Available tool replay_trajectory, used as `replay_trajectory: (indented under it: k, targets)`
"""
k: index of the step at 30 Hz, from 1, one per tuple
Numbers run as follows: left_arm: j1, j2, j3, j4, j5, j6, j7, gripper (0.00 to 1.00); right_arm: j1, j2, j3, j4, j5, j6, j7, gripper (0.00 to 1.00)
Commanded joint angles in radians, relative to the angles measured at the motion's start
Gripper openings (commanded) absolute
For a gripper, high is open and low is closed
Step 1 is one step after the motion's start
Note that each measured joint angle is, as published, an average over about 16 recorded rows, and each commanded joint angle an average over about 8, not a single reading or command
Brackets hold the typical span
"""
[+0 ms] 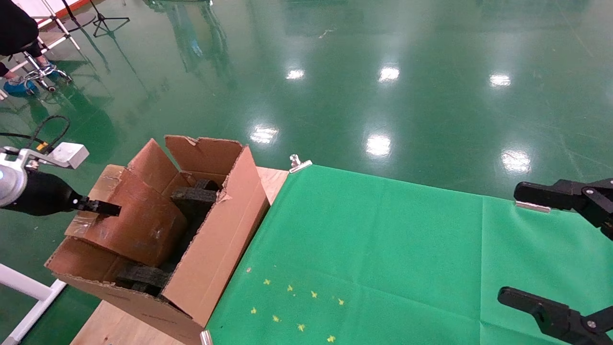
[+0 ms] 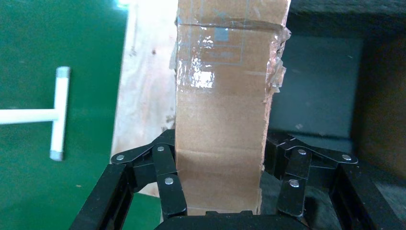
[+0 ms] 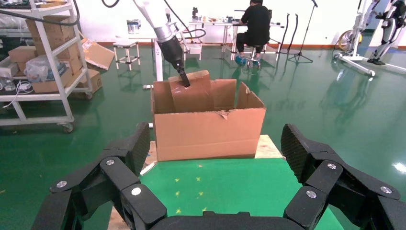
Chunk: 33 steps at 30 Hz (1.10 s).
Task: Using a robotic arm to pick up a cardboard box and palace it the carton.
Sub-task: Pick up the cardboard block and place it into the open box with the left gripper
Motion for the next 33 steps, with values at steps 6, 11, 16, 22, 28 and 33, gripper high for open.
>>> replay_trajectory:
  k: [6,11,16,22,28,33]
  targets:
    - [0.064,0.028,-0.015,0.029,-0.021,-0.107,-0.001,0.00,0.000,0.000,0.000,0.000,0.000,0.000,0.000,1.00]
    - [0.096,0.043,-0.023,0.036,-0.033,-0.130,0.001,0.00,0.000,0.000,0.000,0.000,0.000,0.000,0.000,1.00]
    - [0.123,0.054,-0.029,0.042,-0.043,-0.141,0.001,0.00,0.000,0.000,0.000,0.000,0.000,0.000,0.000,1.00]
    - [0.157,0.067,-0.038,0.050,-0.055,-0.154,-0.005,0.00,0.000,0.000,0.000,0.000,0.000,0.000,0.000,1.00]
    - [0.196,0.089,-0.047,0.053,-0.068,-0.176,-0.014,0.00,0.000,0.000,0.000,0.000,0.000,0.000,0.000,1.00]
    - [0.230,0.112,-0.051,0.054,-0.074,-0.198,-0.023,0.00,0.000,0.000,0.000,0.000,0.000,0.000,0.000,1.00]
